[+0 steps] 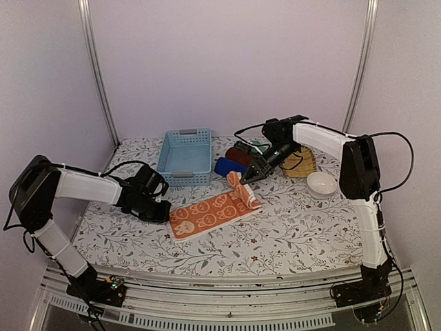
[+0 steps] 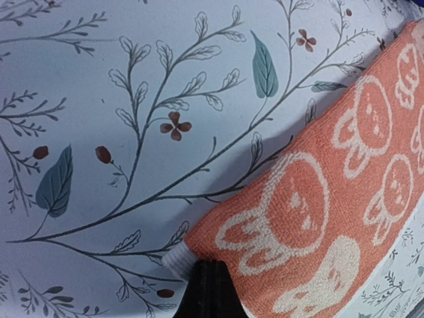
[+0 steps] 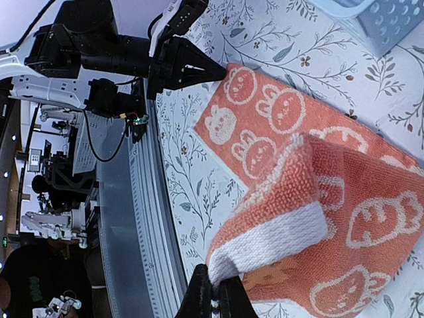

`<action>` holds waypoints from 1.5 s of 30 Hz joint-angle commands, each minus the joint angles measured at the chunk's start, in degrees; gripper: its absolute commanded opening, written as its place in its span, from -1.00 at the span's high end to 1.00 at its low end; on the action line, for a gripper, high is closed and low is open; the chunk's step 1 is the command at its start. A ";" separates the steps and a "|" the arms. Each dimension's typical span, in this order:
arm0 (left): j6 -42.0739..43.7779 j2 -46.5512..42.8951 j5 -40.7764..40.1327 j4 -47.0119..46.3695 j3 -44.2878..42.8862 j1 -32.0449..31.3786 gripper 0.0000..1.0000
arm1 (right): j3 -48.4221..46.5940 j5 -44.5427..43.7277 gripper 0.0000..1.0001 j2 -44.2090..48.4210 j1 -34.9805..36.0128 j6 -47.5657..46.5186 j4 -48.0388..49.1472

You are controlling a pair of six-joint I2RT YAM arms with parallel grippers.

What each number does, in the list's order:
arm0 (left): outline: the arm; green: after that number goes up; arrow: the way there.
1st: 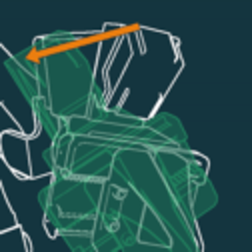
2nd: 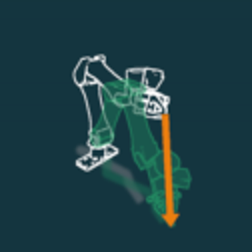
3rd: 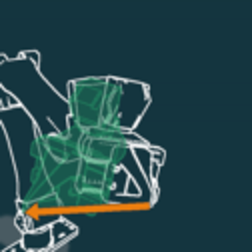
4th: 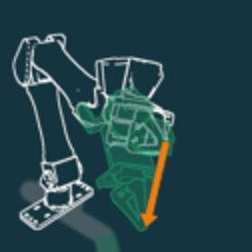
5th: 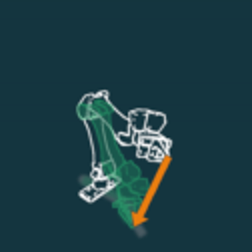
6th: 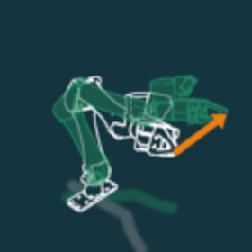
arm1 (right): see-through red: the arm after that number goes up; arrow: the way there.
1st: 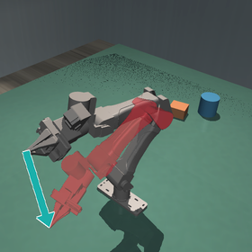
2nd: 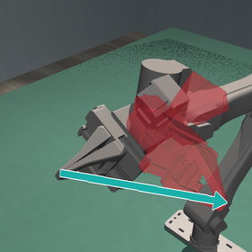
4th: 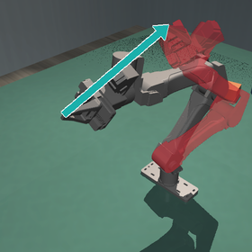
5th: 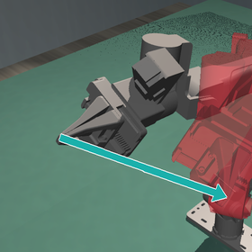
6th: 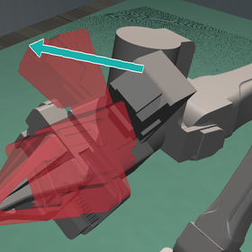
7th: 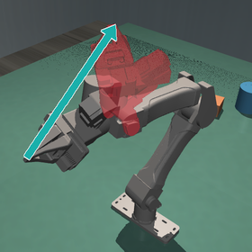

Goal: Roll the towels
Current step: Fold the towel at the center of the board.

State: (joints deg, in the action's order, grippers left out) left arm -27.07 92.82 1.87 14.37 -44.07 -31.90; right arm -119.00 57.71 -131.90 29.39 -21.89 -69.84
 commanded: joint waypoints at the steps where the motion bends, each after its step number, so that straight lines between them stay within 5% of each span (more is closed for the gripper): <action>1: -0.35 1.45 -0.69 1.24 1.99 -0.79 1.00 | -1.75 2.71 0.95 -3.83 2.91 6.53 6.70; 23: -2.53 -1.34 -1.22 -1.10 5.49 -0.72 1.00 | -7.62 2.25 0.96 -11.99 16.16 35.39 30.02; 45: -3.83 -3.79 -1.02 -3.26 7.86 -0.71 1.00 | -9.75 1.13 0.96 -17.59 19.77 43.75 40.26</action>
State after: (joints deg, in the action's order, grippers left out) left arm -30.30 88.62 1.08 8.45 -37.87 -32.01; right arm -127.13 57.67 -147.52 47.75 20.36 -32.34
